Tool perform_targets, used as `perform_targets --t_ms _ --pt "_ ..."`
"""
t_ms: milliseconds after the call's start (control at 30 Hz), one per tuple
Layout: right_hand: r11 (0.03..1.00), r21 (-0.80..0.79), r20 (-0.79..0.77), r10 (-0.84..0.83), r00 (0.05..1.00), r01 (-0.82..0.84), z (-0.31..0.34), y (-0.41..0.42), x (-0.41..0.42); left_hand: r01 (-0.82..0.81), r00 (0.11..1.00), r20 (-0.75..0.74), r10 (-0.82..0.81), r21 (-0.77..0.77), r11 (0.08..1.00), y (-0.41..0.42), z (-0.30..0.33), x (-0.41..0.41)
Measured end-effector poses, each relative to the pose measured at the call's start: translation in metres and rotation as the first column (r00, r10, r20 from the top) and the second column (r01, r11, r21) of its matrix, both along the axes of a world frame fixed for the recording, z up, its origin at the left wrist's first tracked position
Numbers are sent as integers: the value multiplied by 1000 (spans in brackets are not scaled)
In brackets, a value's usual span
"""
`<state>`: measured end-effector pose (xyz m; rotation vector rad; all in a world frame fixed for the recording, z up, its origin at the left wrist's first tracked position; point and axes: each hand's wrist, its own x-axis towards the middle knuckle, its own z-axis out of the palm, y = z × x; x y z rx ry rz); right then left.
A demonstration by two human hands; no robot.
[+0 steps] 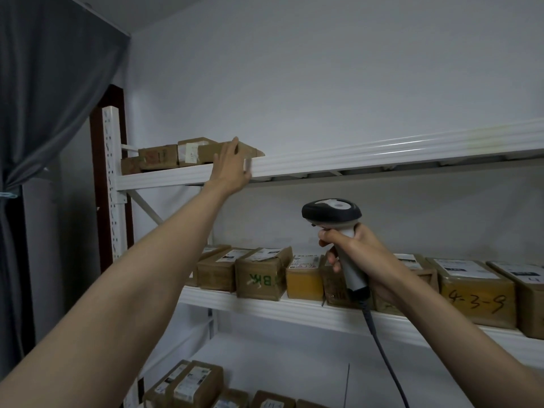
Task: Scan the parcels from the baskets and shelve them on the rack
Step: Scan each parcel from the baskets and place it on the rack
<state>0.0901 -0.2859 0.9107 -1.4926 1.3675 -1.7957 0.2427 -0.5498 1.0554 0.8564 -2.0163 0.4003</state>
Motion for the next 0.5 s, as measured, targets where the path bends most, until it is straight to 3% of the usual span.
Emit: perform_targets --t_ms 67,133,367,500 --pt "1000 14 12 -4 1000 4 -5 4 -1 100 991 -69 -112 -152 983 12 -12 -3" --pt "999 37 30 -10 999 9 -11 11 -3 145 982 -94 -166 -204 968 28 -29 -8" --pt "993 93 140 -90 986 77 -48 58 -13 386 922 31 -385 -106 916 93 -106 -45" --pt "969 143 199 -227 953 201 -78 95 -28 523 843 114 -525 49 851 131 -156 -79"
